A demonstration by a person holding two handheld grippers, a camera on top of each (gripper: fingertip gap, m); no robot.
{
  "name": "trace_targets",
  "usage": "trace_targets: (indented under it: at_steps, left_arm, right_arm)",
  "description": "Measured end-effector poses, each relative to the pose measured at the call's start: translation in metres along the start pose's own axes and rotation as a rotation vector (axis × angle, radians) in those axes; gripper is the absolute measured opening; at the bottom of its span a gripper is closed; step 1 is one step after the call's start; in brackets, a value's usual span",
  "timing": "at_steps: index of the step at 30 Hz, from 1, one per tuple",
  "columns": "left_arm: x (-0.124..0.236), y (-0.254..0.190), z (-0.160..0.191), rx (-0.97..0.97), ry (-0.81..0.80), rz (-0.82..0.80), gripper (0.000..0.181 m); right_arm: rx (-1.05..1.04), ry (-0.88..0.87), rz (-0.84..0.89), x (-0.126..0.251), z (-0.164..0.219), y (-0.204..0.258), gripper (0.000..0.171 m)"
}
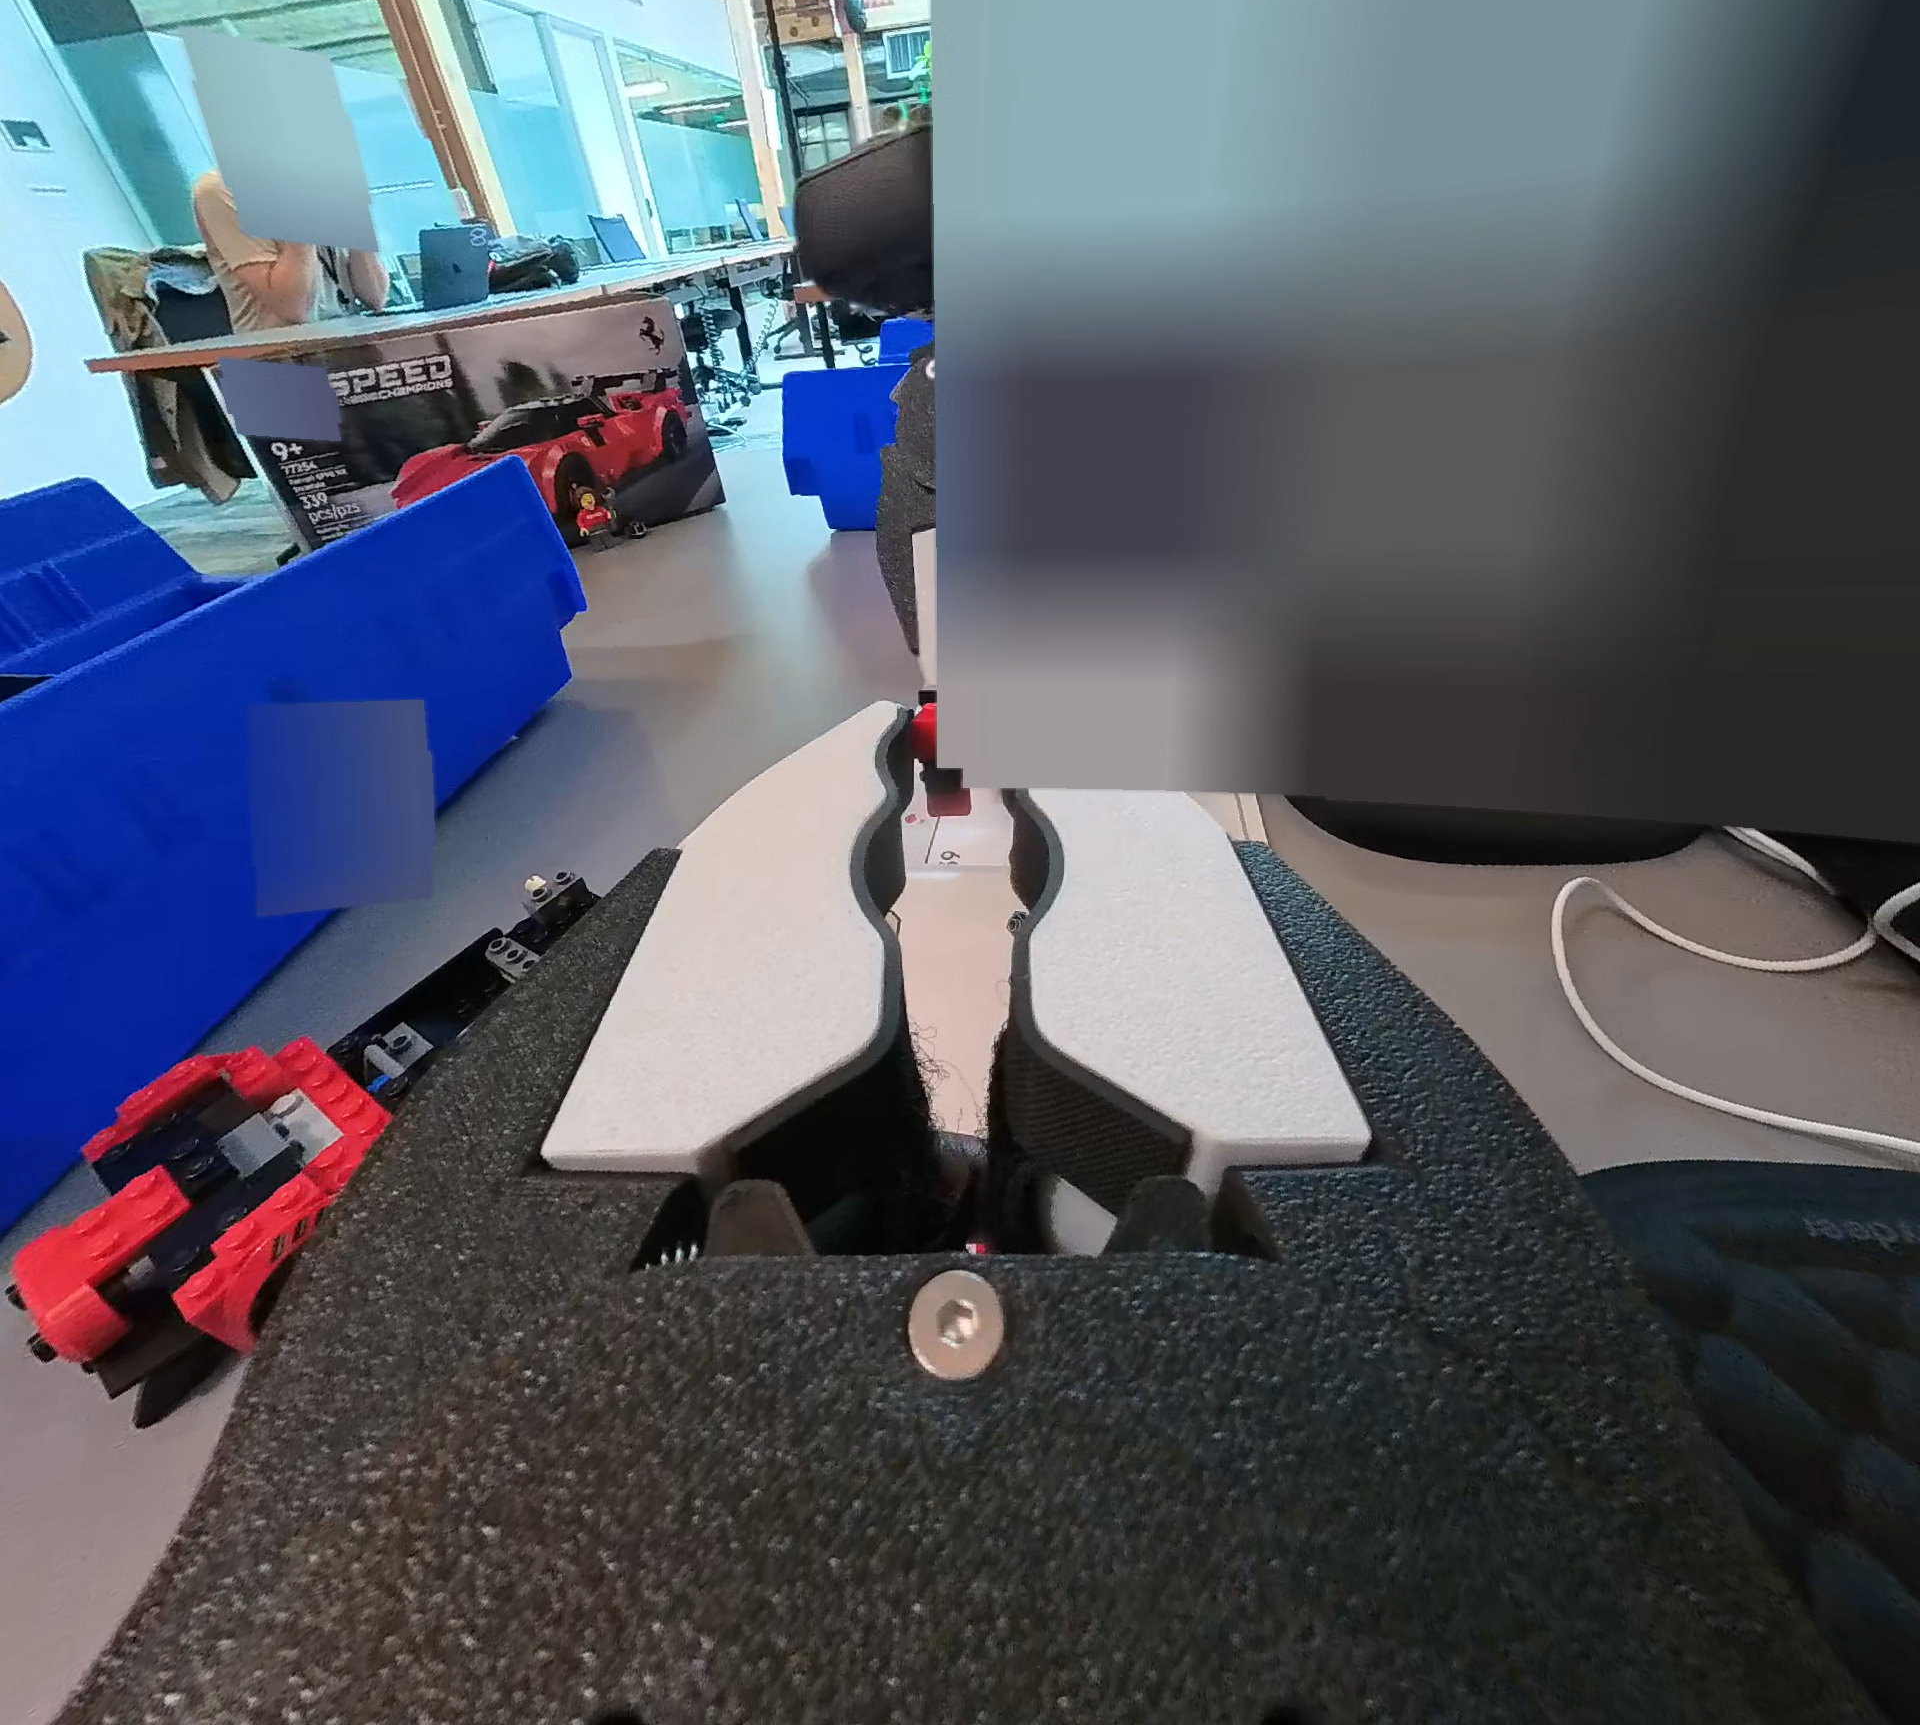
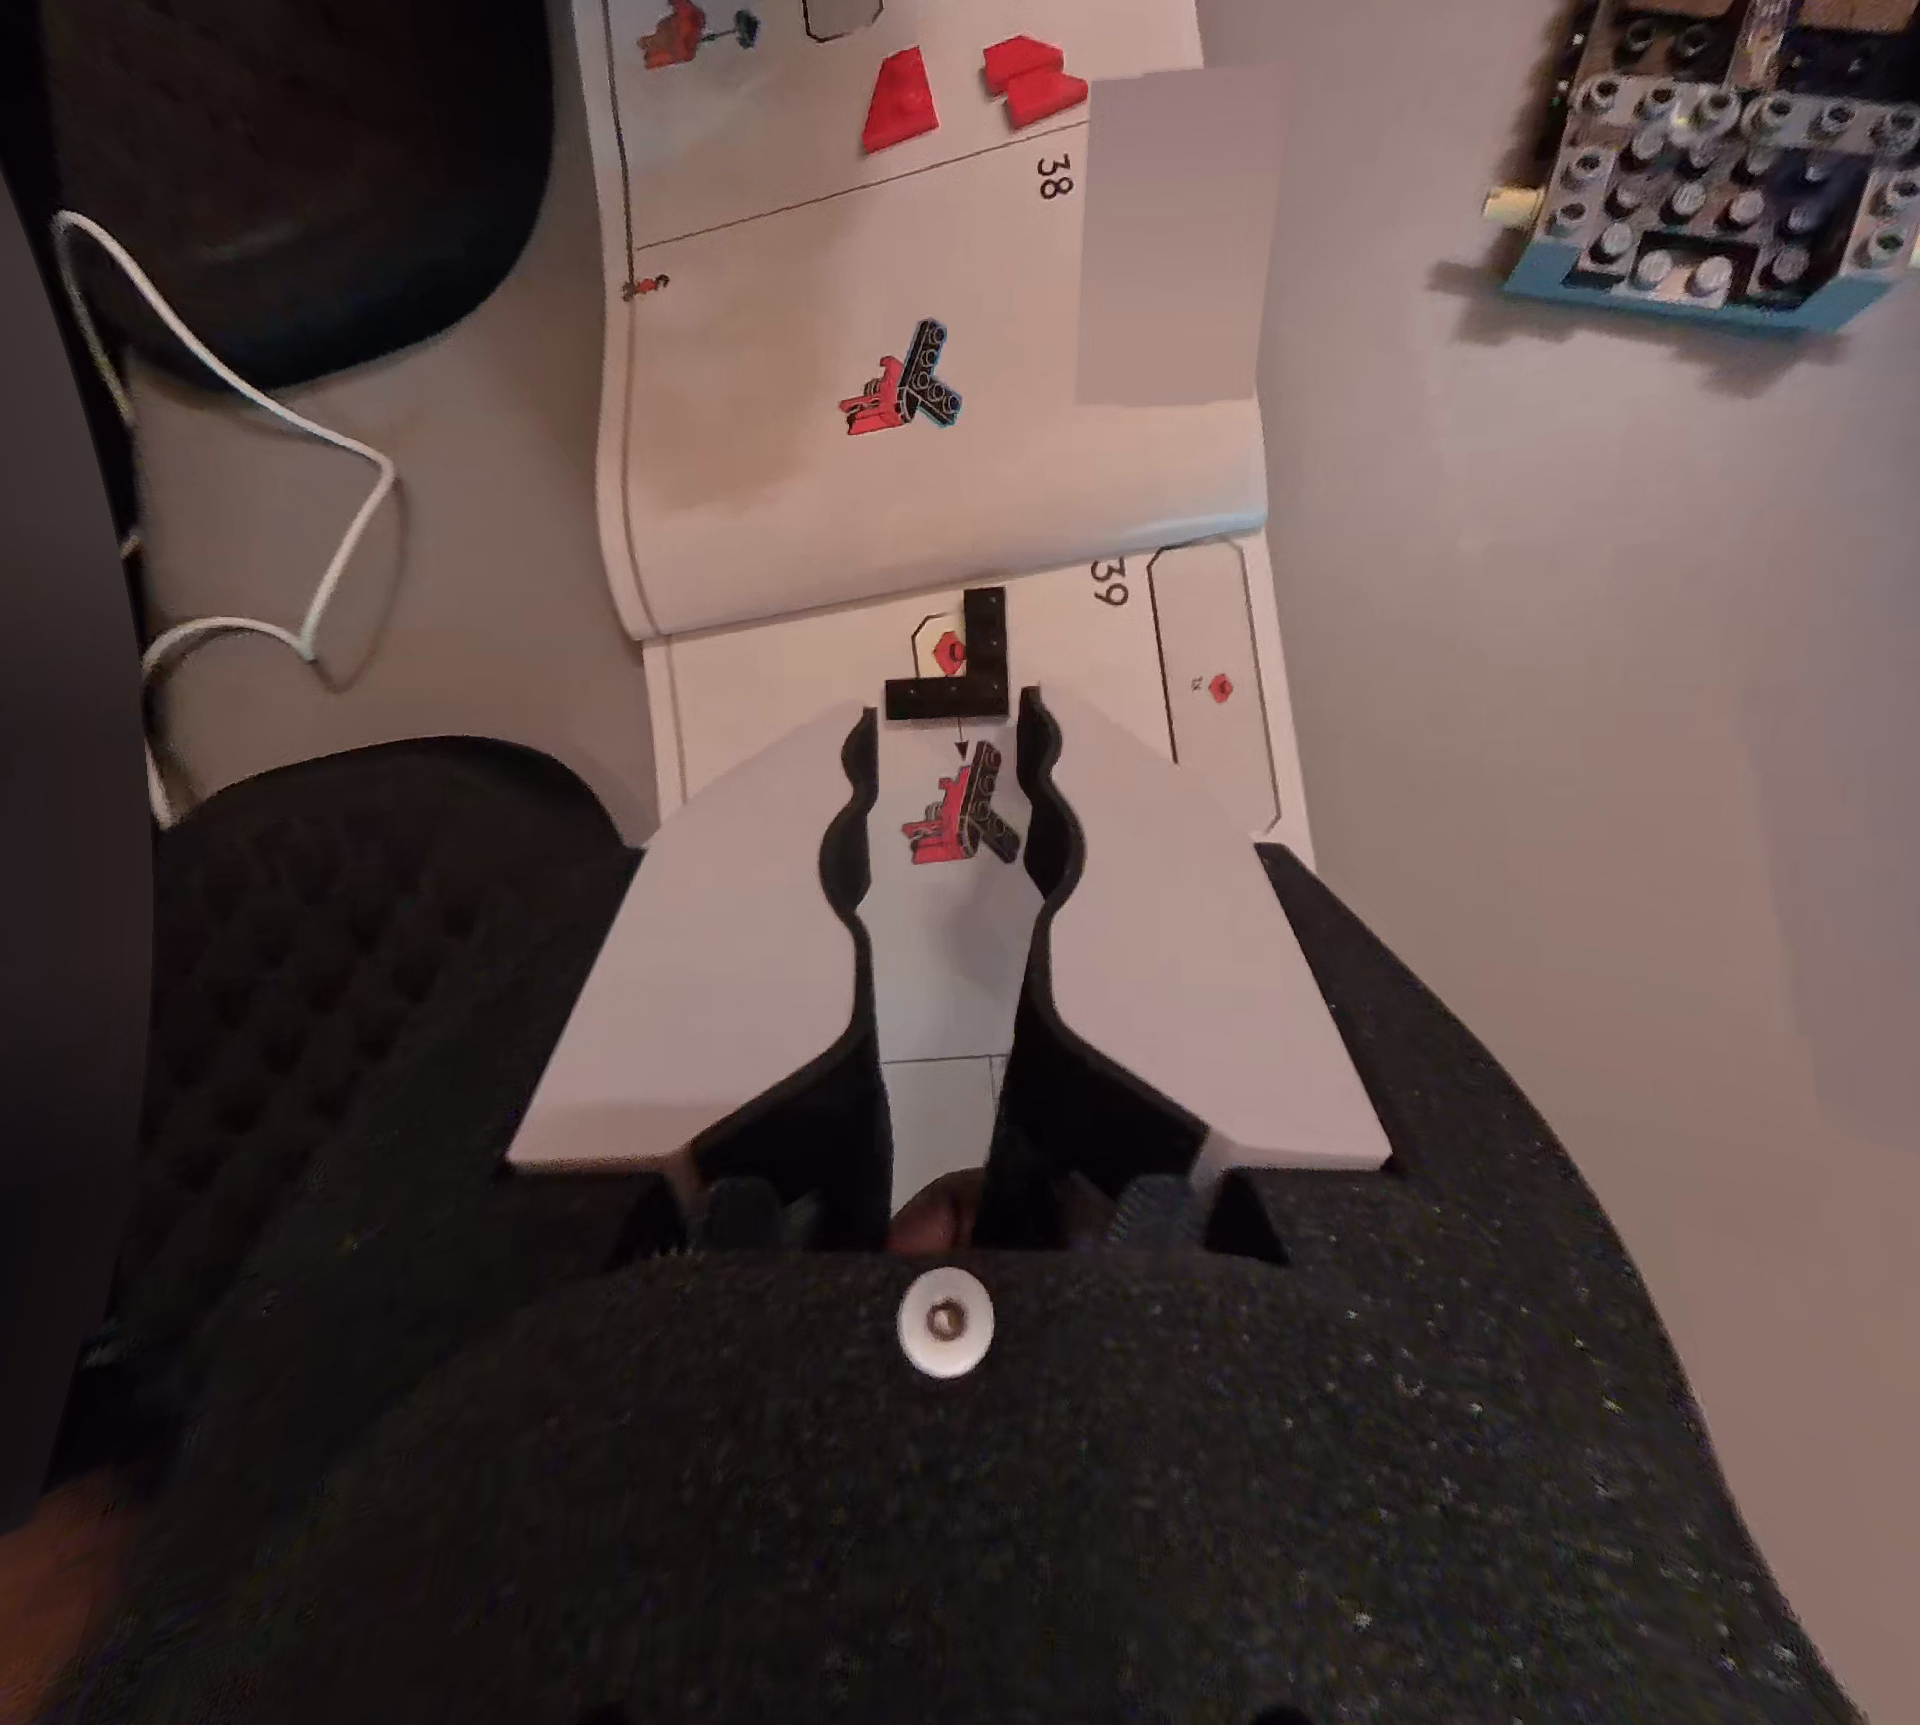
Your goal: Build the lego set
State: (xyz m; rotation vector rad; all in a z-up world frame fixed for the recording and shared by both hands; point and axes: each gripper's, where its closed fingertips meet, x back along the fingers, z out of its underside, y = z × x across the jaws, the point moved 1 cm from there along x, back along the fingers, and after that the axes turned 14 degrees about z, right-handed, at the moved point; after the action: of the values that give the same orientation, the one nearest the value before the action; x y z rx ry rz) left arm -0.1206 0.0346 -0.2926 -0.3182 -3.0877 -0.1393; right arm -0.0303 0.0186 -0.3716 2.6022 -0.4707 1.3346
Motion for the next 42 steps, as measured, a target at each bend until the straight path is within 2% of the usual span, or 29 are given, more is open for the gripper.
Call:
trace_targets:
  at_steps: [6,11,31,38,42]
  left_arm:
    - [0.0,0.0,0.0,-0.001,0.0,0.0,0.015]
    - [0.0,0.001,-0.001,-0.002,-0.006,-0.007,0.015]
    - [0.0,0.001,-0.001,-0.008,-0.006,-0.01,0.015]
    - [0.0,0.001,-0.001,-0.008,-0.004,-0.009,0.015]
    - [0.0,0.001,-0.001,-0.01,-0.001,-0.009,0.015]
  right_arm:
    - [0.106,-0.012,0.032,-0.008,-0.004,0.004,0.036]
    - [0.13,0.003,0.074,-0.012,-0.001,-0.002,0.025]
    - [0.068,0.042,0.055,-0.008,0.004,-0.002,0.024]
    - [0.029,0.069,0.019,0.005,0.013,0.002,0.037]
    - [0.056,0.045,0.006,0.006,0.013,0.004,0.033]
